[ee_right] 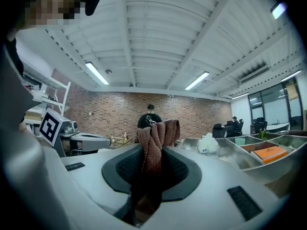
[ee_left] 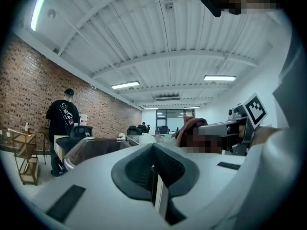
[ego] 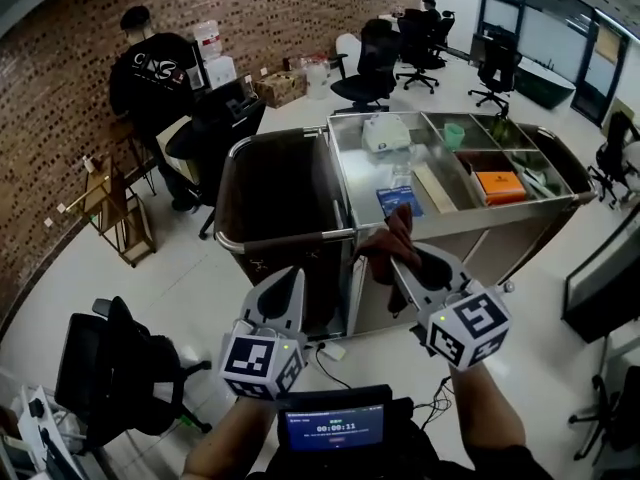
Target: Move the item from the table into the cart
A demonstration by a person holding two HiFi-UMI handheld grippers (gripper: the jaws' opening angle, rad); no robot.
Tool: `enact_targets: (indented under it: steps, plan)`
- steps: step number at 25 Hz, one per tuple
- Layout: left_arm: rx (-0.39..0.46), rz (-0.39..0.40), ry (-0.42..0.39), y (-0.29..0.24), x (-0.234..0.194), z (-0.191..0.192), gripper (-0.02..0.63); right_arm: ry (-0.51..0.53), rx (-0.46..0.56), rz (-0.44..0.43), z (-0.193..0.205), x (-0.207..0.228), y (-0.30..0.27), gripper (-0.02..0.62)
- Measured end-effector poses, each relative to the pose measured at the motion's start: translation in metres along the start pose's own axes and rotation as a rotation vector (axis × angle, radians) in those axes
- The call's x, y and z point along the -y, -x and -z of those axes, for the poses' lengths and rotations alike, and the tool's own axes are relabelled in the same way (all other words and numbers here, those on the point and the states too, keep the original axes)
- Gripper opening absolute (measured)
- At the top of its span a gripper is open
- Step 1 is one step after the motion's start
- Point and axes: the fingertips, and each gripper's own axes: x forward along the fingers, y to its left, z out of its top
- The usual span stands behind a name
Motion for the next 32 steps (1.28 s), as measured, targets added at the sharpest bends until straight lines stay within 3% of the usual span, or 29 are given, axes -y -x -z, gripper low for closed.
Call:
enact_targets:
  steps: [5,12,18,26,32]
  plan:
    - [0.005,0.035,0.025,-0.078,0.002,-0.012,0.002,-0.004,0.014,0.022,-0.012,0.066,-0.037,0.072]
    - [0.005,-0.002,0.051,-0.171,0.005,-0.026,0.002,0.013,-0.002,-0.05,-0.021,0.137,-0.093,0.072]
    - [-0.014,-0.013,0.049,-0.229,-0.01,-0.033,0.002,-0.009,-0.021,-0.041,-0.023,0.19,-0.139,0.072]
    - [-0.036,0.006,0.009,-0.27,-0.048,-0.055,0.002,-0.011,-0.102,-0.006,-0.029,0.22,-0.199,0.074]
    - [-0.084,-0.004,0.062,-0.293,-0.076,-0.05,0.002,-0.069,-0.209,0.006,-0.008,0.232,-0.232,0.081]
